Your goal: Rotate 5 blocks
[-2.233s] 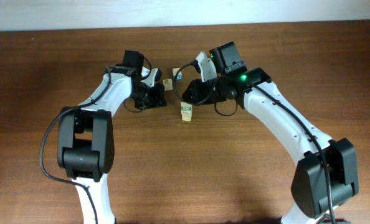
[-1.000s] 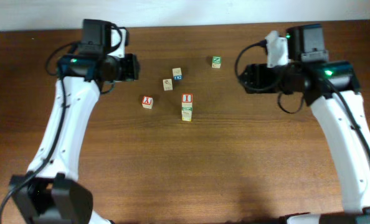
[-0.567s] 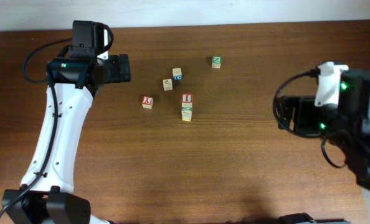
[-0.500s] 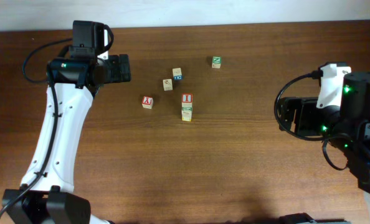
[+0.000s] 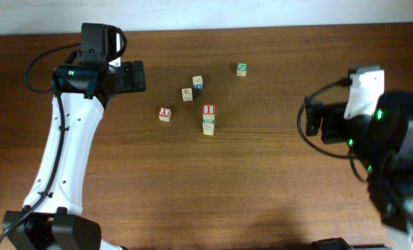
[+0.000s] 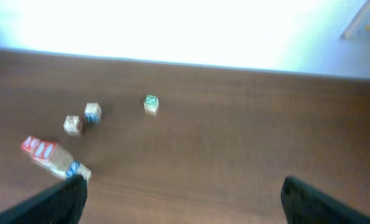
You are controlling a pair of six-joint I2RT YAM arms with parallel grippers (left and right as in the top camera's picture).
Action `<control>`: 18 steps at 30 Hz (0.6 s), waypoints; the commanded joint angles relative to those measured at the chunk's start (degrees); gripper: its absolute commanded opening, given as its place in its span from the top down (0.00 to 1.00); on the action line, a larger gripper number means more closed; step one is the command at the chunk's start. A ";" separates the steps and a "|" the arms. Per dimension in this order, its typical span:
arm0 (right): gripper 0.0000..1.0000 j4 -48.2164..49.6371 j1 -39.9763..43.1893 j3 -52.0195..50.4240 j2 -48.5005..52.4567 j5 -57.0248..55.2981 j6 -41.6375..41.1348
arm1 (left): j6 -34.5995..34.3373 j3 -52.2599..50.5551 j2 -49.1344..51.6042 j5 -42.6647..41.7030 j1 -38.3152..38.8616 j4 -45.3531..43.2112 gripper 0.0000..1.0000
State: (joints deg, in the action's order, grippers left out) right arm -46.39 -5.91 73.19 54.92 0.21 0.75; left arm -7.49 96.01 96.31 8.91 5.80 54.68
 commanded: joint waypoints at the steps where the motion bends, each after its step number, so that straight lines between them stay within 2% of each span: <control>1: 0.01 9.07 0.37 -14.99 -9.84 1.14 2.45 | 0.31 0.79 -1.14 0.57 -0.33 0.33 0.01; 7: 0.01 40.28 0.44 -51.52 -33.48 3.80 2.43 | 0.31 0.79 -1.14 0.57 -0.35 0.33 0.01; 8: 0.01 44.41 0.44 -60.28 -40.22 4.55 2.23 | 0.33 0.79 -1.14 0.57 -0.35 0.33 0.01; 9: 0.01 44.74 0.44 -64.08 -44.52 4.46 2.25 | 0.31 0.79 -1.14 0.57 -0.35 0.33 0.01; 13: 0.01 44.72 0.44 -70.27 -51.49 4.83 2.23 | 0.31 0.79 -1.14 0.57 -0.35 0.33 0.01; 18: 0.01 42.25 0.44 -72.87 -54.73 3.89 2.25 | 0.31 0.79 -1.14 0.57 -0.33 0.33 0.01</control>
